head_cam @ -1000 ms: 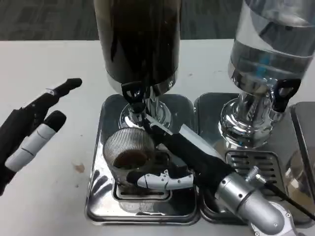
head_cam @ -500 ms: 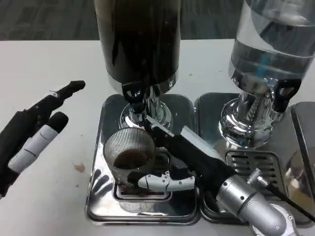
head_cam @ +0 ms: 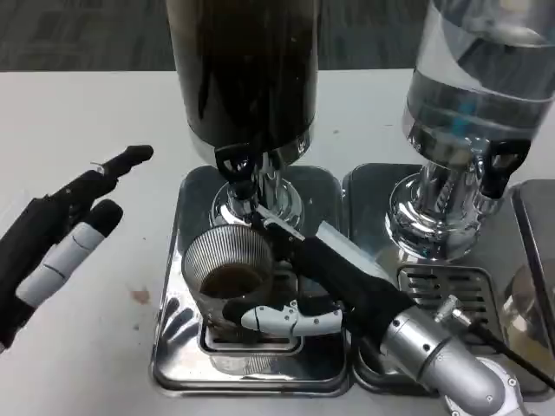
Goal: Grasp the cup under the faucet to collect the drink, then remove the cup.
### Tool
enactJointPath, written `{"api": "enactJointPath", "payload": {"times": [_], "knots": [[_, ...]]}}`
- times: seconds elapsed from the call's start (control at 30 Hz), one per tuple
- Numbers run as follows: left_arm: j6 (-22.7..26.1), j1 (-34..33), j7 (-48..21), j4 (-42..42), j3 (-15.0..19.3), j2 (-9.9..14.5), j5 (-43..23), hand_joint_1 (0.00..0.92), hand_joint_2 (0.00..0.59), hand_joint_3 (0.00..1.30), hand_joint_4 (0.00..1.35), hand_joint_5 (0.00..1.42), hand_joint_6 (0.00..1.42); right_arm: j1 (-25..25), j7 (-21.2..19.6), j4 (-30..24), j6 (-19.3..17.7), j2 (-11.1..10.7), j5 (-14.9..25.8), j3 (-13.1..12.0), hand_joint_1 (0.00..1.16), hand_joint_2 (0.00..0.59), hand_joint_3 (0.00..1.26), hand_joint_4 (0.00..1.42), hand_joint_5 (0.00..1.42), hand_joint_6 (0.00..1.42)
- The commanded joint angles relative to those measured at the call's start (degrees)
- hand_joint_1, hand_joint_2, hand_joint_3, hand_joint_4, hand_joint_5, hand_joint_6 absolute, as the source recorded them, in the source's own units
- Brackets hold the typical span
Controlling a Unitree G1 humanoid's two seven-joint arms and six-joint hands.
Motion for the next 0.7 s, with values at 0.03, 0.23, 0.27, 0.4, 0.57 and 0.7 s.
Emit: {"api": "enactJointPath", "payload": {"times": [0.03,0.23,0.27,0.4,0.57,0.7], "knots": [[0.28,-0.28,-0.7,0.67,-0.02,0.73,-0.25,0.0,0.113,0.18,0.09,0.05,0.04,-0.79,0.48,0.71,0.73,-0.24,-0.1,0.17,0.69,0.199,0.0,0.0,0.0,0.12],[0.32,-0.2,-0.76,0.72,0.07,0.69,-0.24,0.0,0.113,0.18,0.09,0.05,0.04,-1.26,0.09,0.83,1.15,-0.09,-0.77,0.43,0.69,0.195,0.0,0.0,0.0,0.12],[0.29,-0.2,-0.75,0.74,0.07,0.67,-0.24,0.0,0.113,0.18,0.09,0.05,0.04,-1.28,-0.07,0.67,1.29,-0.14,-1.14,0.48,0.69,0.196,0.0,0.0,0.0,0.12],[0.2,-0.33,-0.76,0.93,0.04,0.62,-0.26,0.0,0.113,0.18,0.09,0.05,0.04,-1.59,-0.12,0.33,1.86,-0.34,-2.32,0.69,0.69,0.198,0.0,0.0,0.0,0.11],[0.04,-0.47,-0.82,1.15,0.0,0.56,-0.33,0.0,0.114,0.18,0.09,0.05,0.04,-1.51,-0.86,-0.19,2.64,0.07,-3.26,0.56,0.7,0.197,0.0,0.0,0.0,0.11],[-0.1,-0.36,-0.88,1.12,0.05,0.59,-0.41,0.0,0.117,0.18,0.09,0.05,0.04,-1.43,-1.8,-0.6,3.41,0.39,-4.7,1.06,0.73,0.194,0.0,0.0,0.02,0.14]]}}
